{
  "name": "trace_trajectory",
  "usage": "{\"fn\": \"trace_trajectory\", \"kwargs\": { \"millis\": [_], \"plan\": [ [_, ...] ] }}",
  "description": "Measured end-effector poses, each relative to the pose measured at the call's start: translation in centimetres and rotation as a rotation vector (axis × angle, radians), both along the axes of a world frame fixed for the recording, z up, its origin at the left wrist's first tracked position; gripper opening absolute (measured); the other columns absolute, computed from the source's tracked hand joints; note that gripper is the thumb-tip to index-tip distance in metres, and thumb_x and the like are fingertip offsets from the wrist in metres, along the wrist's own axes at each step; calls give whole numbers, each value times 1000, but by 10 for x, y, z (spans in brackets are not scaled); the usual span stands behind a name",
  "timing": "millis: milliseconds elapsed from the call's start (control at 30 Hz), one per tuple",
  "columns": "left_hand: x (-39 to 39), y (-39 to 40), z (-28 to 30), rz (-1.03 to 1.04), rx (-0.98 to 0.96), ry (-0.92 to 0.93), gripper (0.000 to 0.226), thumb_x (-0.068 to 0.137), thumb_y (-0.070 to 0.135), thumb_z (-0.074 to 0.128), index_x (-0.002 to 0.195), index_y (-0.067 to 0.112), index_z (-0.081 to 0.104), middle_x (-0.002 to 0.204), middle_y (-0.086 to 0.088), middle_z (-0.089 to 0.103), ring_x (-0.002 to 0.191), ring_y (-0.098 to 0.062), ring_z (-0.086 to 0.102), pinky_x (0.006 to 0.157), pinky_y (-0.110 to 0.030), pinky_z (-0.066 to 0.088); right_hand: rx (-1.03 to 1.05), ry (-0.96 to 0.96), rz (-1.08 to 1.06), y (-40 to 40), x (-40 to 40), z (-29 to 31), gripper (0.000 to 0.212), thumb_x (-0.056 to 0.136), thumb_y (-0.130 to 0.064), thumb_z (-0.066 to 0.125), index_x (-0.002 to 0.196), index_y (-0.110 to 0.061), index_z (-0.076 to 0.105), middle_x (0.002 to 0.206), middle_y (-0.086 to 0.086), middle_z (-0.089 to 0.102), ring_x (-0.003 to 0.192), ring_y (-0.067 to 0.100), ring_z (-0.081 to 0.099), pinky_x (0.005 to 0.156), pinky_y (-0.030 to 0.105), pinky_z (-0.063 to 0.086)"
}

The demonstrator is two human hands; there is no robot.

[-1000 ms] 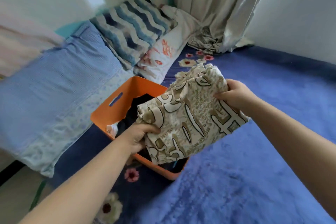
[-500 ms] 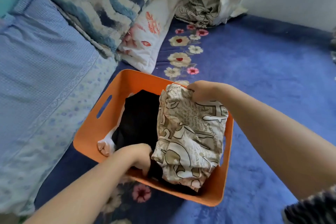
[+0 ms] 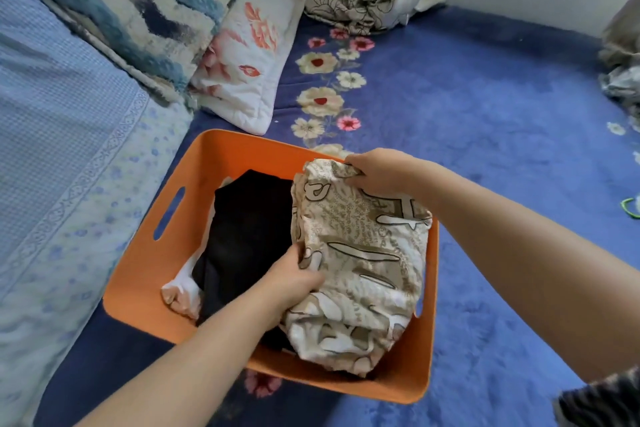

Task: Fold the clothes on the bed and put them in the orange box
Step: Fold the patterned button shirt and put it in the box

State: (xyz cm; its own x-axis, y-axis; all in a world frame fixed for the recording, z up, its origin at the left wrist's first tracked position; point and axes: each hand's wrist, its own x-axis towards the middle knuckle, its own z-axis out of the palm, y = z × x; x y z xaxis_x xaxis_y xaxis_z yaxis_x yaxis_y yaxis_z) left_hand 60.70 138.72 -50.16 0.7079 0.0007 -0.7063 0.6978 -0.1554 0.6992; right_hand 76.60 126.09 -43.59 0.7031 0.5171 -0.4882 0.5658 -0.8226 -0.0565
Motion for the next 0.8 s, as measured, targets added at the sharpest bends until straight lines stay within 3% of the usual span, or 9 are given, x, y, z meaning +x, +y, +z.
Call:
{"fn": "trace_trajectory", "kwargs": {
  "millis": [100,200,300,367,467,533,600,733,800],
  "plan": [
    [-1,20,3,-112,12,-48,48,75,6,65,121,12,52,97,4,65,90,-11,62,80,-23,53,-135,-72,-54,3,-4,-1,31,98,-32,41,119,-11,52,104,6,61,94,26,58,53,27,35],
    [-16,7,-3,-171,245,-181,61,82,17,64,136,25,36,110,13,58,96,-2,55,79,-13,44,-44,-240,-70,1,-29,-24,24,98,-16,40,119,-6,47,80,4,56,80,28,59,47,29,31],
    [-29,-11,-12,-272,463,-261,71,89,22,53,147,22,12,133,2,46,114,-15,51,94,-31,45,164,-489,-4,-20,-51,-47,33,91,-21,44,114,-1,58,89,14,67,80,33,65,68,36,50],
    [-28,-11,-13,-372,662,-230,83,89,26,52,149,20,-5,140,-4,30,124,-21,39,102,-34,38,203,-582,-57,-30,-66,-53,36,87,-26,41,114,-6,56,108,16,66,98,34,64,86,48,49],
    [-21,-4,-4,-356,906,-518,82,81,22,54,148,13,7,143,-12,24,130,-20,21,108,-35,28,264,-616,-171,-41,-96,-52,46,84,-31,37,122,-9,50,129,21,54,122,40,49,98,56,37],
    [-8,-6,0,-300,903,-815,63,70,17,48,132,4,40,131,-21,46,125,-26,32,100,-46,34,283,-513,-333,-46,-110,-49,55,84,-33,36,127,-2,52,135,29,45,126,46,42,101,55,33],
    [14,-15,10,-393,897,-903,51,75,13,41,123,1,53,131,-23,49,129,-33,39,103,-51,34,280,-365,-481,-44,-113,-49,58,84,-30,35,128,5,51,137,36,37,128,51,36,104,53,28],
    [60,-32,16,-645,950,-613,58,97,23,32,150,20,8,157,-5,-8,144,-20,-13,115,-34,-6,131,-237,-510,-35,-106,-52,57,92,-27,28,140,5,32,147,34,20,135,51,21,109,49,27],
    [72,-35,7,-717,989,-517,59,97,26,31,149,27,4,157,-3,-12,143,-20,-17,115,-36,-8,32,-93,-498,-37,-97,-54,57,99,-32,23,147,-4,11,153,25,2,142,40,4,112,42,19]
  ]
}}
